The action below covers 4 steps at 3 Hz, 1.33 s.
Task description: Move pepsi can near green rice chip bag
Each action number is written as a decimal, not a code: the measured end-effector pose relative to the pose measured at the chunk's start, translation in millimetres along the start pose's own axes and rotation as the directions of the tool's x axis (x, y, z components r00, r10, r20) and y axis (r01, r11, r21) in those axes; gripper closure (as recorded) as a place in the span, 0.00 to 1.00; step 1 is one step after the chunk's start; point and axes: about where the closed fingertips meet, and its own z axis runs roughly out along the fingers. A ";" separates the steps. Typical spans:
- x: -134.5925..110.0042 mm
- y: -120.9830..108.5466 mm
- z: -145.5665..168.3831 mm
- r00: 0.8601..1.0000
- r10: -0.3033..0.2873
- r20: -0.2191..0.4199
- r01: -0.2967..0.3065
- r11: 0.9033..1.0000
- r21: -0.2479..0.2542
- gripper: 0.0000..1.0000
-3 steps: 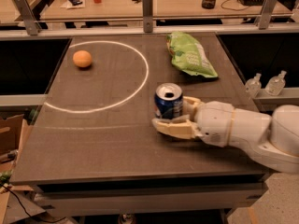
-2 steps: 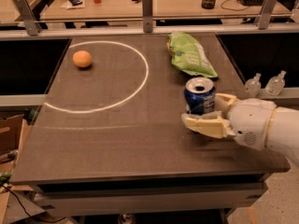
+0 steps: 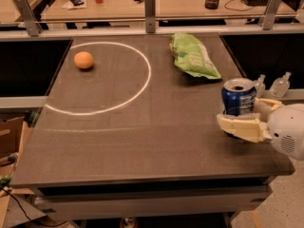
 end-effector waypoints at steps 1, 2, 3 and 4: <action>2.5 -29.0 -0.5 0.998 0.039 0.040 -0.044 0.993 0.109 1.00; -5.3 -70.3 2.4 0.997 -0.019 0.069 0.005 0.981 0.195 1.00; -5.3 -70.2 2.4 0.997 -0.019 0.069 0.005 0.981 0.195 1.00; -9.7 -79.4 15.3 0.996 -0.018 0.092 -0.002 0.977 0.214 1.00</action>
Offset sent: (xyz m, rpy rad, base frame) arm 0.0745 -0.0953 0.0130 -0.0866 -0.1955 -0.2302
